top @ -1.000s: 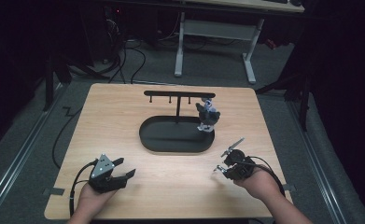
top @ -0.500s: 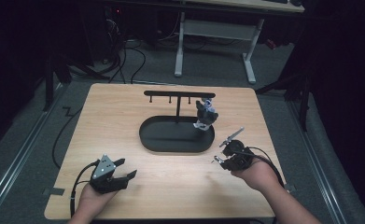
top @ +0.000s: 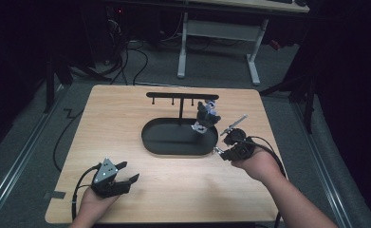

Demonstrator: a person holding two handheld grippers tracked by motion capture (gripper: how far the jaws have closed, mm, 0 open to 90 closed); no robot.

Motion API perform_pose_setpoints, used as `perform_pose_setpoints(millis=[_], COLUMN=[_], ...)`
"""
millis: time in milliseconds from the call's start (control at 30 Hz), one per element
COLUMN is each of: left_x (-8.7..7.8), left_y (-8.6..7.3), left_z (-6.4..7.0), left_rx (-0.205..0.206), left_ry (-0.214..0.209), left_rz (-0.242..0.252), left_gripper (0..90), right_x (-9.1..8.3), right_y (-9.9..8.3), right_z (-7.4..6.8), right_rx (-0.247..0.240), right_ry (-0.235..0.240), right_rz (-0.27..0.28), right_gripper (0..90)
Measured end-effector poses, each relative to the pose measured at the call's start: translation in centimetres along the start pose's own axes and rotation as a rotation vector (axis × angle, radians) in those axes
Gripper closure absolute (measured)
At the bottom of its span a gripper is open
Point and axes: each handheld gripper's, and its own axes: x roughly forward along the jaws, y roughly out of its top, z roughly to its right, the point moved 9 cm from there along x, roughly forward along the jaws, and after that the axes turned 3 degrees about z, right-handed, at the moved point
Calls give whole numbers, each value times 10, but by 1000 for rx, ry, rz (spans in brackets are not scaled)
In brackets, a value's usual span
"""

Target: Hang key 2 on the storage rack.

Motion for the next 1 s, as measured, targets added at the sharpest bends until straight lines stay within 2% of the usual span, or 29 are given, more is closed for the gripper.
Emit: perform_pose_setpoints(millis=[367,500,533,1000], left_x=[0,0,0,-1], left_y=[0,0,0,0], left_z=[0,1,1,0], left_rx=[2,2,3,0], left_ry=[-8,-11,-9,-13], left_rz=[-1,2,3,3], left_gripper=[335,335,335,334], right_x=[-8,-11,-12,-15], right_y=[24,34,36,71], right_z=[3,2,1,7], right_rx=[-20,-18,-5,-8], right_ry=[-1,3,1,4], right_rz=[5,5,4,22], right_gripper=[852,852,852,852])
